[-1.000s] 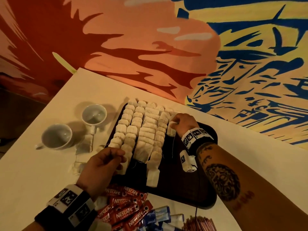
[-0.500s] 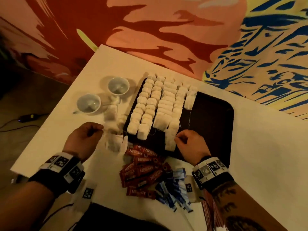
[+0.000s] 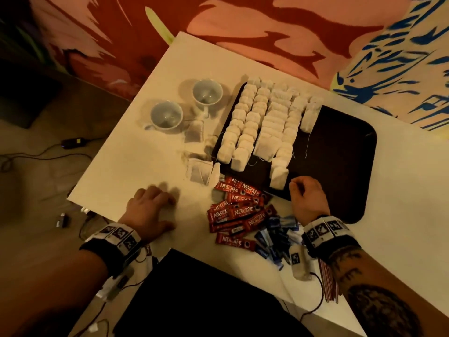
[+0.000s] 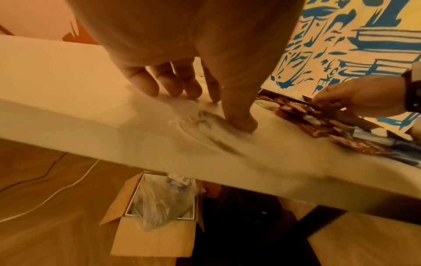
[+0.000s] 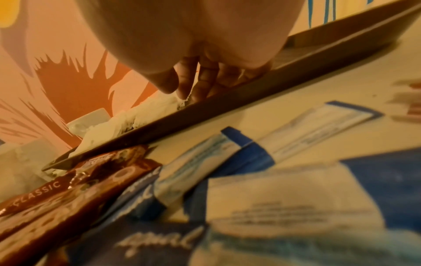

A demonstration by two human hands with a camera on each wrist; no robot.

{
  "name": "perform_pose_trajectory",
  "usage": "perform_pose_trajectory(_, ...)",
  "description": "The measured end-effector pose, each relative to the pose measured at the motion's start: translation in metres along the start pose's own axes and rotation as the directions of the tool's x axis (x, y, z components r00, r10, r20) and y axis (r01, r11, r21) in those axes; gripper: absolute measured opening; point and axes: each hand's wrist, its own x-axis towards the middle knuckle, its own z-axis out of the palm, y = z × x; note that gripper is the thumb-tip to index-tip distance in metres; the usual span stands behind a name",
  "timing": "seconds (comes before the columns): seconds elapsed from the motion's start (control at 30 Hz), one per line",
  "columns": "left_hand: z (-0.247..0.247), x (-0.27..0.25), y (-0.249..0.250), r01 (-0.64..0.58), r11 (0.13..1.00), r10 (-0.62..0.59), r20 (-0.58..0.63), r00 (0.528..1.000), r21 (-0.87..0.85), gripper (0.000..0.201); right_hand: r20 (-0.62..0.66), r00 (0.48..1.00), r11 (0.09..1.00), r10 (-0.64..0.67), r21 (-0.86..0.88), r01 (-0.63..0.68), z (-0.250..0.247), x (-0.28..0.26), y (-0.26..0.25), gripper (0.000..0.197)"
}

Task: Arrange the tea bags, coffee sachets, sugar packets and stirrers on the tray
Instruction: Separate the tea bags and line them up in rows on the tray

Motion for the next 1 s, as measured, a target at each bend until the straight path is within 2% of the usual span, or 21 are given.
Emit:
perform_pose_trajectory(0.1,-0.004,0.018,0.002,-0.023,0.993,0.019,-0.040,0.999,-0.114,0.061,-0.011,1.000,1.000,-0.002,-0.010,0.001,0.001,0.004,0.001,0.018)
perform_pose_trajectory(0.2,-0.022,0.023,-0.002,-0.090,0.974,0.064,-0.126,0.990,-0.208,0.046,-0.007,1.000,1.000,0.008,-0.026,-0.008,0.002,0.009,0.001,0.018)
perform_pose_trajectory(0.27,-0.032,0.012,-0.012,-0.130,0.970,0.111,-0.102,0.989,-0.204,0.039,-0.003,1.000,0.999,0.025,-0.020,-0.025,0.003,0.012,0.004,0.017)
perform_pose_trajectory(0.33,-0.038,-0.005,-0.026,-0.162,0.980,0.162,-0.004,0.987,-0.113,0.052,0.002,0.999,0.999,0.032,-0.018,-0.032,0.004,0.014,0.006,0.016)
perform_pose_trajectory(0.43,-0.025,-0.033,-0.043,-0.202,0.972,0.170,0.239,0.956,0.117,0.091,0.001,1.000,0.999,0.030,-0.024,-0.030,0.004,0.015,0.007,0.013)
perform_pose_trajectory(0.5,-0.004,-0.040,-0.047,-0.242,0.948,0.174,0.299,0.938,0.205,0.103,0.003,0.999,0.999,0.032,-0.015,-0.032,0.004,0.015,0.007,0.013)
perform_pose_trajectory(0.53,0.005,-0.038,-0.047,-0.253,0.944,0.190,0.275,0.942,0.214,0.099,0.005,0.999,0.999,0.038,-0.013,-0.038,0.003,0.014,0.007,0.013)
perform_pose_trajectory(0.6,0.017,-0.028,-0.047,-0.283,0.936,0.254,0.159,0.954,0.208,0.071,0.009,0.999,0.999,0.045,-0.017,-0.045,0.003,0.013,0.006,0.015)
perform_pose_trajectory(0.67,0.022,-0.017,-0.046,-0.337,0.911,0.331,0.066,0.941,0.239,0.047,0.017,0.998,0.998,0.053,-0.023,-0.053,0.001,0.013,0.005,0.017)
perform_pose_trajectory(0.73,0.020,-0.009,-0.046,-0.400,0.889,0.392,0.084,0.916,0.224,0.037,0.018,0.998,0.998,0.063,-0.031,-0.063,0.000,0.013,0.003,0.019)
perform_pose_trajectory(0.83,0.009,-0.004,-0.044,-0.423,0.902,0.417,0.083,0.905,0.087,0.034,0.005,0.998,0.997,0.069,-0.043,-0.069,0.000,0.012,0.002,0.020)
perform_pose_trajectory(0.9,-0.004,-0.003,-0.036,-0.285,0.940,0.299,0.049,0.953,-0.189,0.033,0.005,0.997,0.996,0.080,-0.043,-0.080,0.000,0.011,0.000,0.021)
perform_pose_trajectory(0.93,-0.010,0.000,-0.031,-0.186,0.916,0.208,0.023,0.978,-0.356,0.028,0.006,0.996,0.995,0.087,-0.042,-0.087,0.000,0.011,0.000,0.022)
perform_pose_trajectory(1.0,-0.019,0.007,-0.013,-0.065,0.755,0.064,-0.025,0.998,-0.652,0.011,0.005,0.995,0.994,0.097,-0.045,-0.096,0.000,0.012,0.000,0.024)
